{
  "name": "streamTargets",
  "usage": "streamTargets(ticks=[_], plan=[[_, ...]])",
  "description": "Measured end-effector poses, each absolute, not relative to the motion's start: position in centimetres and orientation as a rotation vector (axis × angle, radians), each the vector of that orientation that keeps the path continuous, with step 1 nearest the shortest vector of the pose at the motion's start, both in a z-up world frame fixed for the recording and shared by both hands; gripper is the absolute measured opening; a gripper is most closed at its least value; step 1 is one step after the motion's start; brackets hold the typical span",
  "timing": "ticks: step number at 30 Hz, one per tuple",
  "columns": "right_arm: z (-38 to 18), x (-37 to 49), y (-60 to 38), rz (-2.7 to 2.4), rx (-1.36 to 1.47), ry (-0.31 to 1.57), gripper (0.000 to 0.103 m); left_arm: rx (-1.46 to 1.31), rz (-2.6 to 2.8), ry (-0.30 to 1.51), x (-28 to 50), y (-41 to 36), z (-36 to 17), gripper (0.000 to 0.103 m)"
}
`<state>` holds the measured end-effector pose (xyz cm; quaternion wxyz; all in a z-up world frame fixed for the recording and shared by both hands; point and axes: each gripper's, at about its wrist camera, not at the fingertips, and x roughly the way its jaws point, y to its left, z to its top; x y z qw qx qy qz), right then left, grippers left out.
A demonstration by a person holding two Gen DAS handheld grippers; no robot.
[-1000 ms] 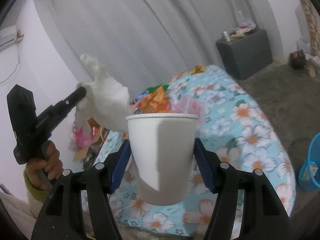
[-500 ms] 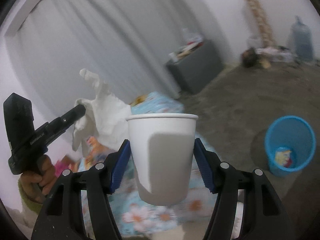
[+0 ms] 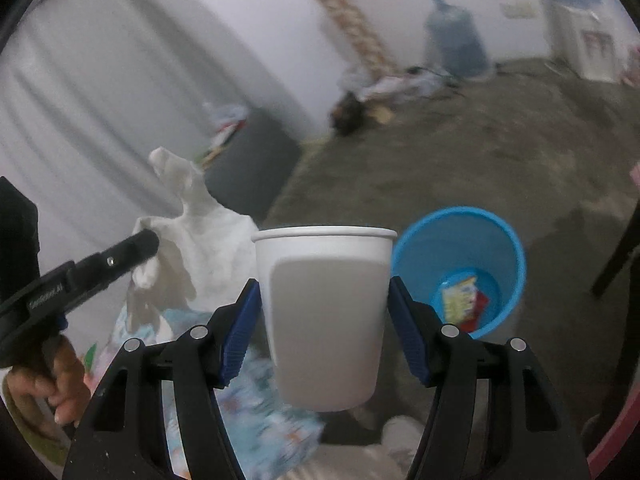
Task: Collect trash
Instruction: 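Carry cup and tissue over the wastebasket and open both tools, then move both tools back toward the bed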
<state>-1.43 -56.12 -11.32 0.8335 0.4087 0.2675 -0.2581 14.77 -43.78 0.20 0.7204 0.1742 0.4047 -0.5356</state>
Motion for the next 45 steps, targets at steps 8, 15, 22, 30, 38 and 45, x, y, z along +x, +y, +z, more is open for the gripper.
streamTargets(ticks=[8, 15, 22, 30, 38, 45], plan=[[-17.7, -0.6, -62.2, -0.645, 0.924, 0.662, 0.069, 0.455, -1.179, 1.047, 14.7, -53.3, -7.8, 0.015], [-19.6, -0.8, -62.6, -0.714, 0.938, 0.725, 0.083, 0.469, -1.149, 1.09, 14.2, -54.6, -10.2, 0.055], [-15.7, -1.3, -60.0, -0.678, 0.879, 0.66, 0.084, 0.443, -1.15, 0.987, 13.3, -50.9, -5.2, 0.057], [-8.7, -0.3, -54.4, -0.487, 0.734, 0.6, 0.084, 0.375, -1.094, 0.842, 11.6, -38.6, 3.0, 0.065], [-5.0, 3.0, -47.9, -0.235, 0.671, 0.639, 0.084, 0.343, -0.916, 0.686, 10.4, -20.1, 7.1, 0.07], [-2.9, 6.0, -40.4, 0.041, 0.637, 0.685, 0.084, 0.213, -0.672, 0.661, 9.6, -5.0, 7.1, 0.071]])
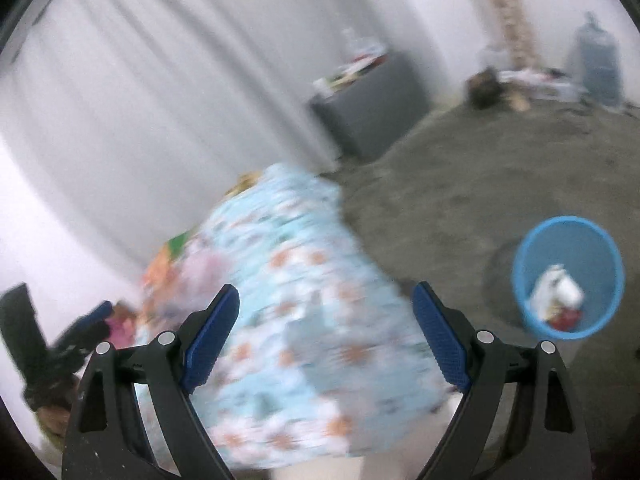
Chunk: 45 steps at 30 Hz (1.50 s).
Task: Collect trash
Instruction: 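Move both tools back toward the bed, then grasp the white tissue with left tool while right tool grasps pink sponge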
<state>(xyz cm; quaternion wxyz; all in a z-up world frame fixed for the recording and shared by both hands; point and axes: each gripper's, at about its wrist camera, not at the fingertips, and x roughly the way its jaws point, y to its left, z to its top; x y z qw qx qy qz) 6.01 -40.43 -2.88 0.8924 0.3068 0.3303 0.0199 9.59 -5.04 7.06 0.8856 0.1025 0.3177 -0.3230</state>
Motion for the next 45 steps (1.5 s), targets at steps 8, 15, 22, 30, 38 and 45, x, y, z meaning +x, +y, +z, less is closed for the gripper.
streamTargets(ticks=[8, 15, 22, 30, 38, 45], plan=[[-1.2, 9.5, -29.8, 0.345, 0.594, 0.774, 0.077, 0.108, -0.537, 0.669, 7.5, 3.9, 3.6, 0.071], [-3.2, 12.6, -23.0, 0.428, 0.562, 0.892, 0.065, 0.092, -0.516, 0.68, 8.8, 5.5, 0.8, 0.061], [-5.4, 14.9, -20.0, 0.436, 0.546, 0.979, 0.056, 0.082, -0.501, 0.727, 10.9, 5.8, -1.6, 0.055], [-7.0, 16.2, -18.4, 0.43, 0.536, 1.024, 0.05, 0.051, -0.521, 0.774, 12.4, 6.0, -3.0, 0.052], [-8.3, 17.4, -17.6, 0.468, 0.576, 1.055, 0.047, -0.015, -0.554, 0.805, 13.2, 6.5, -3.6, 0.036], [-9.2, 17.8, -17.1, 0.49, 0.603, 1.074, 0.034, -0.038, -0.564, 0.81, 13.4, 6.7, -3.9, 0.021]])
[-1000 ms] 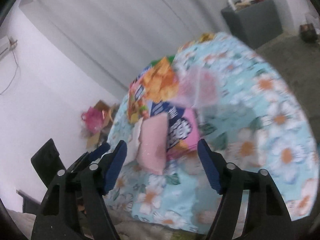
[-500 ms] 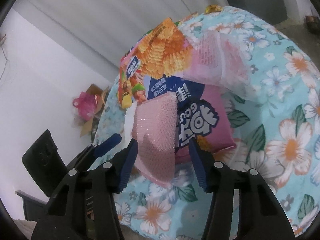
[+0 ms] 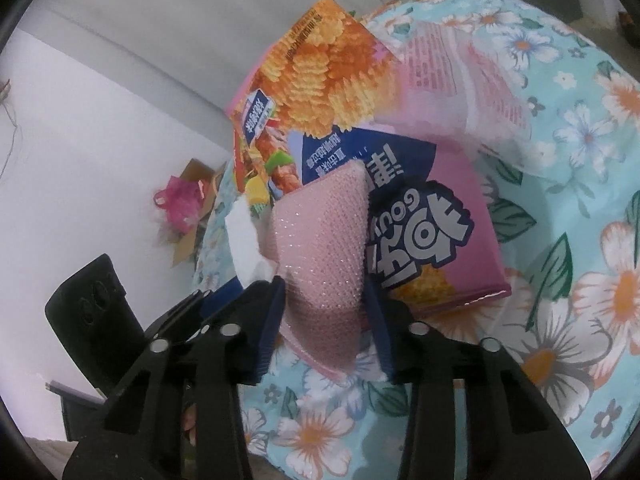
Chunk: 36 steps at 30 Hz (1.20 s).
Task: Collect trash
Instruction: 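Grasp the white tissue with left tool while right tool grasps pink sponge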
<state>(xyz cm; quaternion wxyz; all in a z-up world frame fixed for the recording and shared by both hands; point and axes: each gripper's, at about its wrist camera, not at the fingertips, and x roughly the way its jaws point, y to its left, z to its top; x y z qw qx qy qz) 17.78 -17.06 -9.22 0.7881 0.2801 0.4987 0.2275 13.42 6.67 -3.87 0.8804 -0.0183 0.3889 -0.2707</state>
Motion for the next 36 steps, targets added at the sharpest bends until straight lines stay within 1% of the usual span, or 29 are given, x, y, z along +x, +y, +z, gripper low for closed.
streamTargets(ticks=[3, 10, 28, 36], plan=[[-9.0, 17.4, -17.6, 0.498, 0.613, 1.071, 0.032, -0.038, -0.558, 0.807, 13.3, 6.6, -3.7, 0.014], [-8.5, 16.6, -18.7, 0.515, 0.639, 1.054, 0.03, -0.051, -0.532, 0.796, 13.1, 7.3, -3.3, 0.006], [-7.0, 15.8, -19.7, 0.547, 0.661, 1.02, 0.028, -0.043, -0.494, 0.732, 11.6, 8.1, -0.3, 0.005], [-4.8, 15.0, -19.8, 0.584, 0.666, 0.98, 0.027, -0.035, -0.487, 0.696, 10.7, 8.3, 1.5, 0.005]])
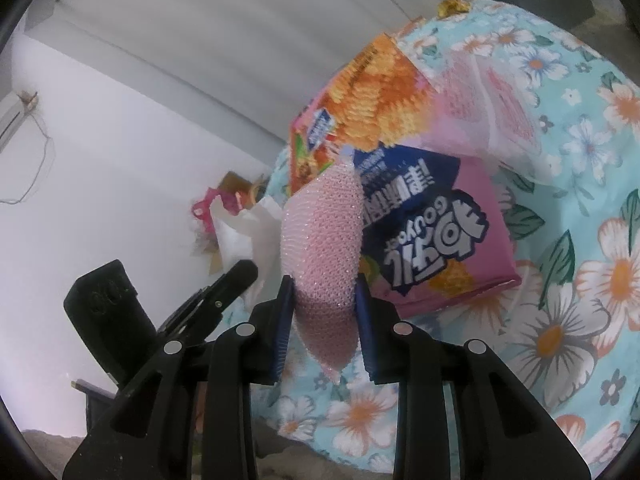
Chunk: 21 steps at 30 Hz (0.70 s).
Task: Collect trash
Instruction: 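Grasp the white tissue with left tool while right tool grasps pink sponge, then carry tissue and sponge over the wastebasket and open both tools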
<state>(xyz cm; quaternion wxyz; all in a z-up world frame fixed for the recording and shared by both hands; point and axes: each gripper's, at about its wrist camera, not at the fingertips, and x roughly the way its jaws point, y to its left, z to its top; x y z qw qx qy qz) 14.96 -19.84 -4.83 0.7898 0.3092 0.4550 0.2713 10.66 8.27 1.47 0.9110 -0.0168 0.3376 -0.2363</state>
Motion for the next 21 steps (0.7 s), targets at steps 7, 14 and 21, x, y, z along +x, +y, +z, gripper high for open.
streamTargets(ticks=[7, 14, 21], plan=[[-3.2, 14.1, -20.9, 0.594, 0.676, 0.941, 0.027, -0.016, -0.495, 0.657, 9.7, 7.8, 3.2, 0.005], [-2.6, 12.8, -23.4, 0.582, 0.701, 0.899, 0.027, 0.011, -0.523, 0.621, 8.9, 6.3, 5.0, 0.005], [-1.4, 10.0, -27.4, 0.547, 0.739, 0.826, 0.027, 0.05, -0.588, 0.589, 8.7, 3.4, 6.7, 0.005]])
